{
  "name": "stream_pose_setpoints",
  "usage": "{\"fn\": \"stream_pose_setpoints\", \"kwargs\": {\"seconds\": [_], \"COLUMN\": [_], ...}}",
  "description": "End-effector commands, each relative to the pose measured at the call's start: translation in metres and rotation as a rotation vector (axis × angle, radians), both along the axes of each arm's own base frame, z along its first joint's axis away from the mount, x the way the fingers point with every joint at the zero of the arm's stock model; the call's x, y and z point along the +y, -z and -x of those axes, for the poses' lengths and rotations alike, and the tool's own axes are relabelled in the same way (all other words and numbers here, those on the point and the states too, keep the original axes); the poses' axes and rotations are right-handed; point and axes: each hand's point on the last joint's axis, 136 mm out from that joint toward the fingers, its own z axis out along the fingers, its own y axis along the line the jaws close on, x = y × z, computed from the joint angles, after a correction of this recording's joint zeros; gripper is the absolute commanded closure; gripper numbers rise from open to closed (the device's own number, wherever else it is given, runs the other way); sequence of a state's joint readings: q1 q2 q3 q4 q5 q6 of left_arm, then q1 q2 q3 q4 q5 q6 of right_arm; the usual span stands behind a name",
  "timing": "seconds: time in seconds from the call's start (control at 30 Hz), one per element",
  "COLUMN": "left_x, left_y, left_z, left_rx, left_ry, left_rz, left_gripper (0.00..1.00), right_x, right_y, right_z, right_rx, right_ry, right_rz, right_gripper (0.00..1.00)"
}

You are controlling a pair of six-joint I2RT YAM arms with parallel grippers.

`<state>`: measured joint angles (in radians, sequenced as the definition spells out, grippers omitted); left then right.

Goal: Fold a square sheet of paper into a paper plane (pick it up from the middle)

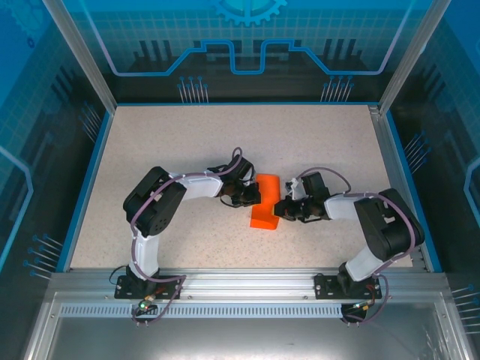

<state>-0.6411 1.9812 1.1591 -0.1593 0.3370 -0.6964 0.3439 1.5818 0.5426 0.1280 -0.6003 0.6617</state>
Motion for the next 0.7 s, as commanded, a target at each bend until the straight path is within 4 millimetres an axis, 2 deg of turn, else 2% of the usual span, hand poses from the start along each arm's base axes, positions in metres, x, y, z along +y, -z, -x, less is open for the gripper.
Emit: {"fn": "stream_pose_setpoints", "kwargs": {"seconds": [0.0,0.2,0.37,0.43,0.67], "left_x": [0.012,0.012,0.012,0.012,0.014], "left_y": [0.033,0.032,0.032,0.032,0.032], "left_z": [0.02,0.02,0.02,0.021,0.022], "left_rx": [0.073,0.07,0.071,0.071,0.072], "left_ry": [0.028,0.032,0.034,0.034,0.033], "left_rz": [-0.095,-0.091,-0.093,-0.095,-0.097], "left_gripper": [1.0,1.0,1.0,1.0,1.0], "right_x": [0.006,-0.004,-0.008,-0.008,0.002], "right_y": [-0.007,0.017,0.031,0.029,-0.005], "right_z": [0.008,0.026,0.032,0.032,0.025], "right_rx": [-0.006,0.044,0.073,0.071,-0.008], "right_ry": [-0.031,-0.026,-0.025,-0.024,-0.039], "right_rz": [-0.009,0.041,0.067,0.065,0.004], "right_gripper": [0.91,0.91,0.91,0.91,0.9]}}
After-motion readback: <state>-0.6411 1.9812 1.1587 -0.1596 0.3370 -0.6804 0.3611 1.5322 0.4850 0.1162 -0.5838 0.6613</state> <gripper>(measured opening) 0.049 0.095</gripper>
